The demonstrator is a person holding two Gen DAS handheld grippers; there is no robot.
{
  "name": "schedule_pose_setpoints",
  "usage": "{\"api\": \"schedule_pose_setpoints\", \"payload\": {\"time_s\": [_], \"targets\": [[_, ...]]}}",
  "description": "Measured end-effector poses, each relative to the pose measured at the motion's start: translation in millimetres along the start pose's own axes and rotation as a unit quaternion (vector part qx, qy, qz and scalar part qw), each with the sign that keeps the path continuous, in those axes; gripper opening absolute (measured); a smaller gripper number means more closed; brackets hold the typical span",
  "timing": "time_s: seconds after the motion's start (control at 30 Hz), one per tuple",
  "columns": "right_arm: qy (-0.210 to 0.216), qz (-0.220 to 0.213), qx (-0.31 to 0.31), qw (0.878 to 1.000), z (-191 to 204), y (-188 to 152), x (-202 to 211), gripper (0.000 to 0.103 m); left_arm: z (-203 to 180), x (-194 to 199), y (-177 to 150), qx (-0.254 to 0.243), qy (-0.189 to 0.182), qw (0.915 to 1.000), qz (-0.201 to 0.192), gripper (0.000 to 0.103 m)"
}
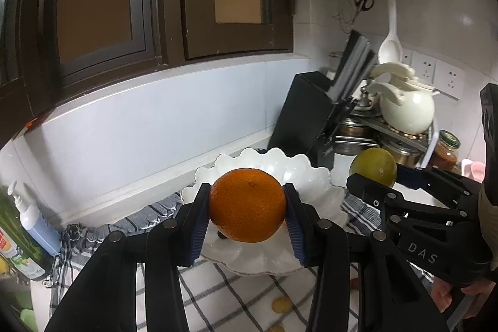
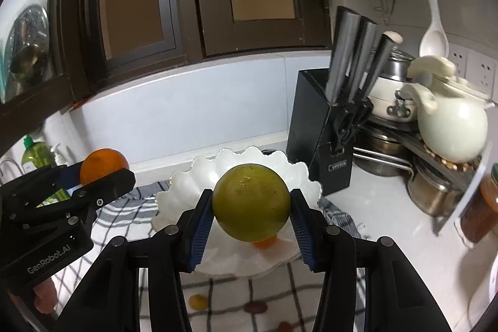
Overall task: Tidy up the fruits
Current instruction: 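Lift the large orange and yellow-green citrus and carry both over the white bowl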
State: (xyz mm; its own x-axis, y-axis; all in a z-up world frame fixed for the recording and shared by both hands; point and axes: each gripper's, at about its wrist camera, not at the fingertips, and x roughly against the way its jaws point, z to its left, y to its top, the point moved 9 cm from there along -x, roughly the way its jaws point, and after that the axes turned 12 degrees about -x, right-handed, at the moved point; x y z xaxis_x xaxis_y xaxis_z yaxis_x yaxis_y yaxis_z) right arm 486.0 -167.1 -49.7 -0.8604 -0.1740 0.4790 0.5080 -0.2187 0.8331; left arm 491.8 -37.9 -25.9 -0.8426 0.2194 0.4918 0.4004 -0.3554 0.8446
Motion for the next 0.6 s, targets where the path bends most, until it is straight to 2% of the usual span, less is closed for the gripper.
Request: {"api": "schedule_pose_setpoints", "payload": {"time_s": [0.37, 0.6], "targets": [[-0.001, 0.047, 0.018, 0.999, 0, 19, -60, 0.05, 19, -51, 7, 0.001, 0.013, 0.9993, 0.036, 0.045], [-0.005, 0.084, 0.025, 0.996, 0, 24, -105, 0.05, 27, -89, 8, 0.014, 0.002, 0.9974, 0.07, 0.045]]}}
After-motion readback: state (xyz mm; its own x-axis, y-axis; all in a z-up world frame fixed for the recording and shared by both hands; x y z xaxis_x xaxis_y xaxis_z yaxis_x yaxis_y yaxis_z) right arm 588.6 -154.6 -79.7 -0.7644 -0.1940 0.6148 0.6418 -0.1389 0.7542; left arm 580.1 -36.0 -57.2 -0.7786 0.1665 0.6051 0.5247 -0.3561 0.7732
